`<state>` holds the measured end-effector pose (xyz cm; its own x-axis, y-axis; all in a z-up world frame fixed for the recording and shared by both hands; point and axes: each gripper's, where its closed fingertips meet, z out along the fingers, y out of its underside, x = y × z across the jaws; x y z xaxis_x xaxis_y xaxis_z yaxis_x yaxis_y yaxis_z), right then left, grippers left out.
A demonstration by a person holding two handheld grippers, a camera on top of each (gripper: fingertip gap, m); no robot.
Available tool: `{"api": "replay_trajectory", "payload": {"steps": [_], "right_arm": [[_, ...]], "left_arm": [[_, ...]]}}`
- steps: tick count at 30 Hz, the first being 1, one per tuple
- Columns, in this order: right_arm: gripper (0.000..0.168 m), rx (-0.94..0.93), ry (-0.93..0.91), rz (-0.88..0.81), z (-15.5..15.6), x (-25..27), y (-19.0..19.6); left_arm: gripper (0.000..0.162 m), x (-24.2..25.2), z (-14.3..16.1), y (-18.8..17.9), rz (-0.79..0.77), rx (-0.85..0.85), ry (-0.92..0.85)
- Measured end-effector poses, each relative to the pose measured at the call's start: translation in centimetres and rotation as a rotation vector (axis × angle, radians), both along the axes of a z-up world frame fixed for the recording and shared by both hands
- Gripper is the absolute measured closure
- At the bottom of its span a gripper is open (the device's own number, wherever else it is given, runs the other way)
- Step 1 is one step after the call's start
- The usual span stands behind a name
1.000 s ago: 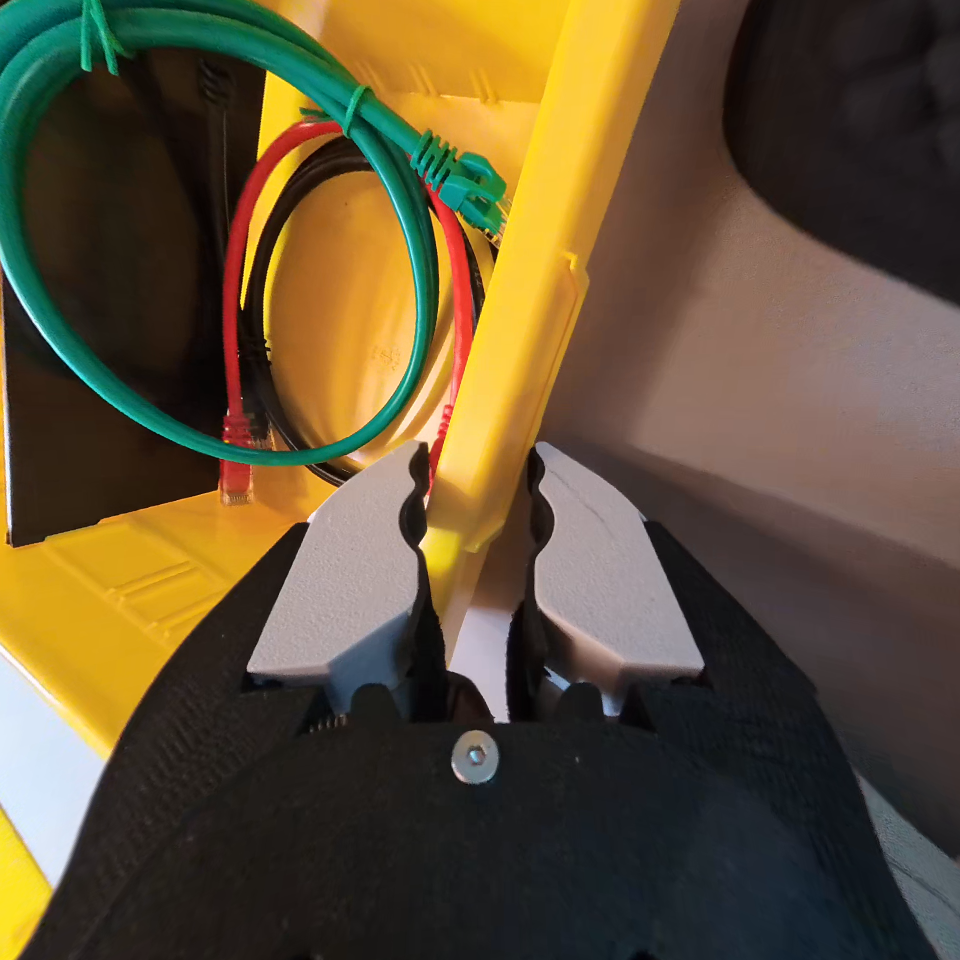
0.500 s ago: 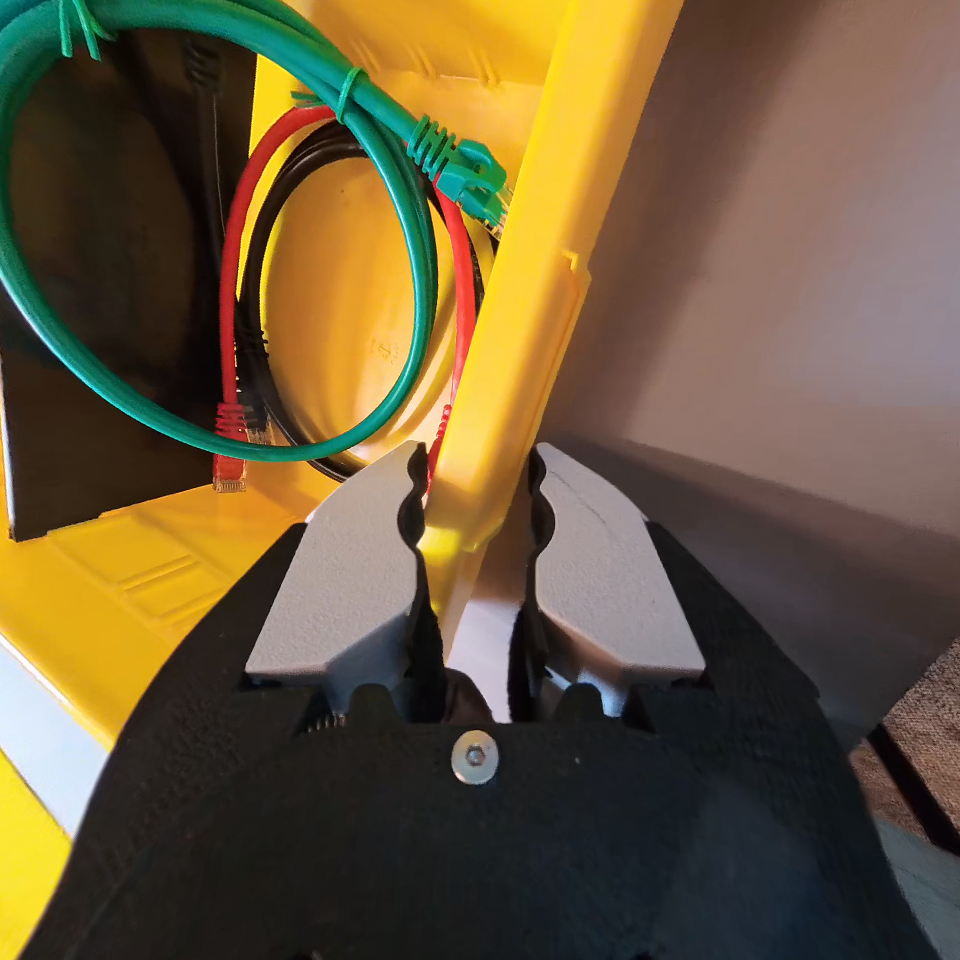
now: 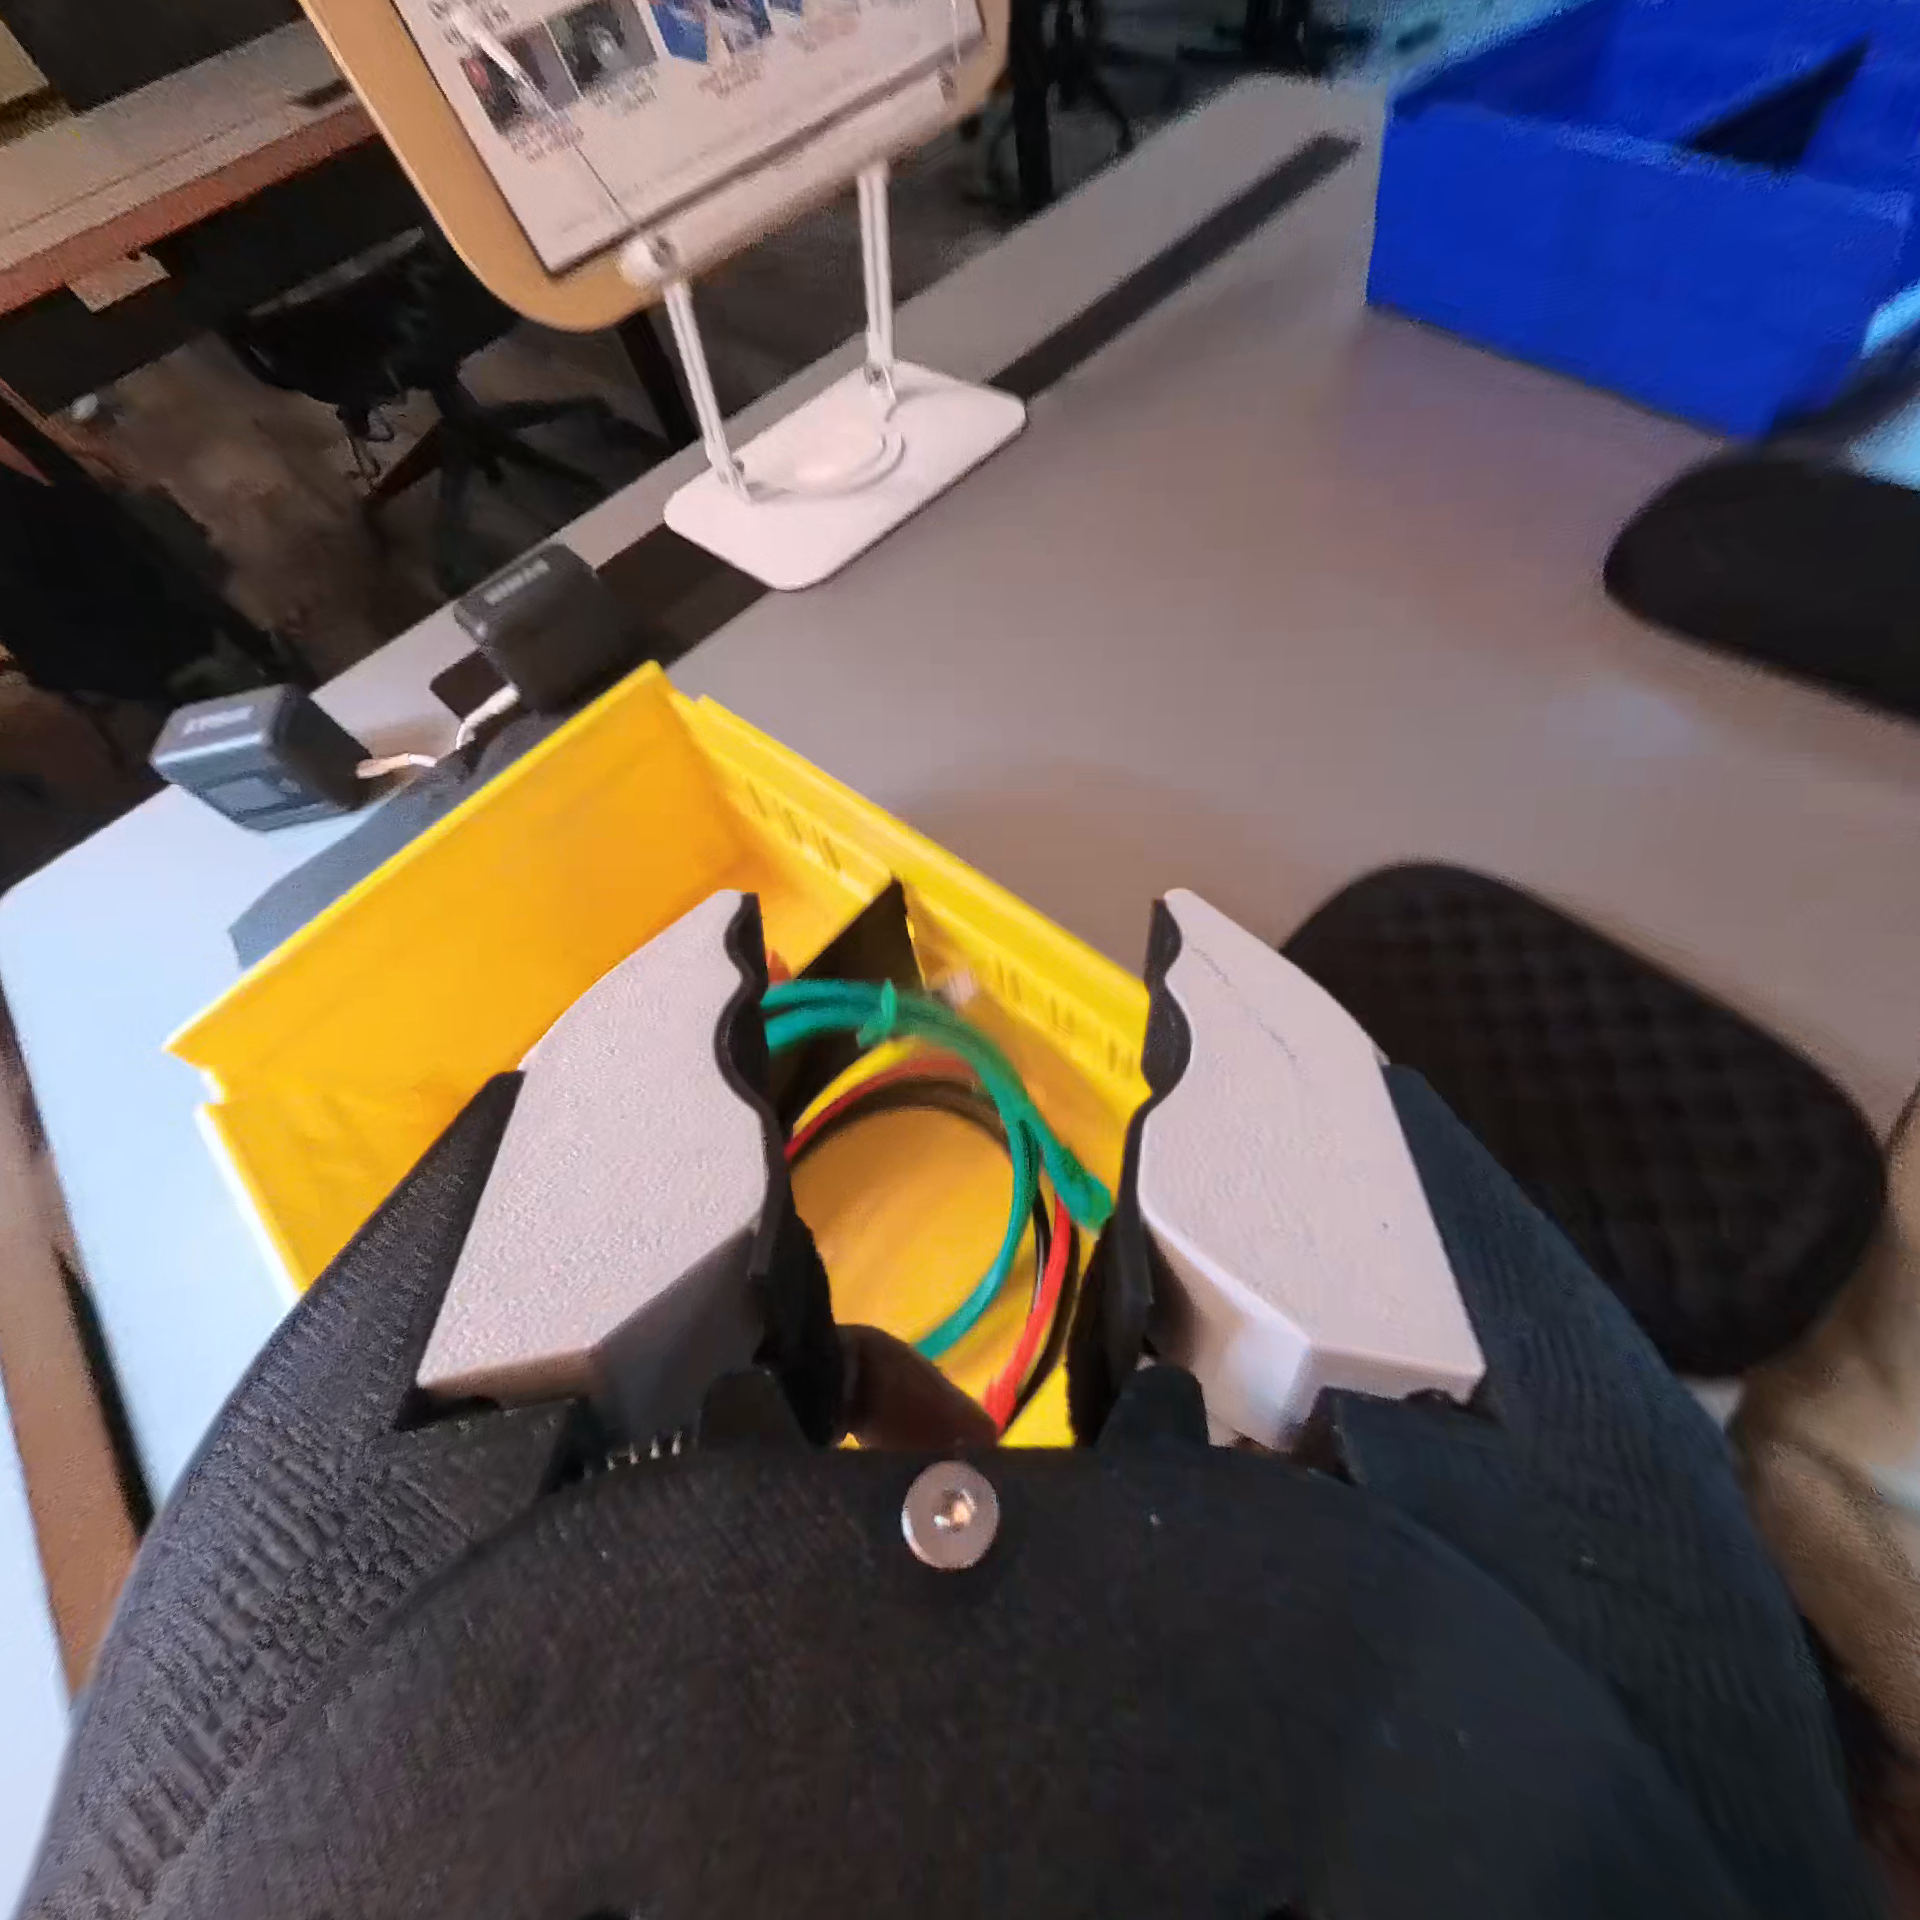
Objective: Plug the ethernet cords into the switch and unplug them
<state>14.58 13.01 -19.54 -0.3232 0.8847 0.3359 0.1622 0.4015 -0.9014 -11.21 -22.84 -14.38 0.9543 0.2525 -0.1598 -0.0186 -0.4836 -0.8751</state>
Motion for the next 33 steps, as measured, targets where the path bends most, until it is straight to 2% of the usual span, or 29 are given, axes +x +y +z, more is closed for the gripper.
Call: {"api": "replay_trajectory", "payload": {"steps": [2,4,9,13,15,17,22,28,31,33], "right_arm": [[0.108,-0.109,0.085,0.139,0.5,-1.7,-3.4],[0.107,-0.185,0.088,0.252,-0.2,-2.9,-6.3],[0.117,-0.213,0.036,0.310,-2.9,-4.4,-8.5],[0.120,-0.248,0.011,0.319,-3.8,-4.6,-8.7],[0.126,-0.276,0.017,0.331,-3.5,-4.5,-8.5],[0.129,-0.303,0.025,0.332,-3.4,-4.4,-8.3],[0.131,-0.336,0.043,0.327,-3.1,-4.3,-7.9],[0.131,-0.320,0.019,0.322,-3.5,-4.5,-8.1],[0.131,-0.312,0.011,0.320,-3.6,-4.5,-8.1],[0.131,-0.311,0.010,0.318,-3.7,-4.5,-8.1]], "left_arm": [[0.092,-2.4,1.1,2.0,0.036,0.029,-0.053],[0.092,-5.4,0.7,3.4,0.072,-0.056,-0.094],[0.089,-12.6,-5.1,4.2,0.129,-0.432,-0.207],[0.088,-14.4,-10.2,3.6,0.122,-0.700,-0.329],[0.079,-14.7,-12.4,3.2,0.103,-0.798,-0.367],[0.073,-15.0,-14.0,3.3,0.090,-0.844,-0.382],[0.073,-14.9,-16.6,3.5,0.035,-0.923,-0.431],[0.077,-14.8,-17.8,3.0,0.012,-0.988,-0.441],[0.088,-15.0,-18.4,2.7,0.002,-1.020,-0.398],[0.088,-15.1,-18.3,2.9,-0.005,-1.014,-0.367]]}}
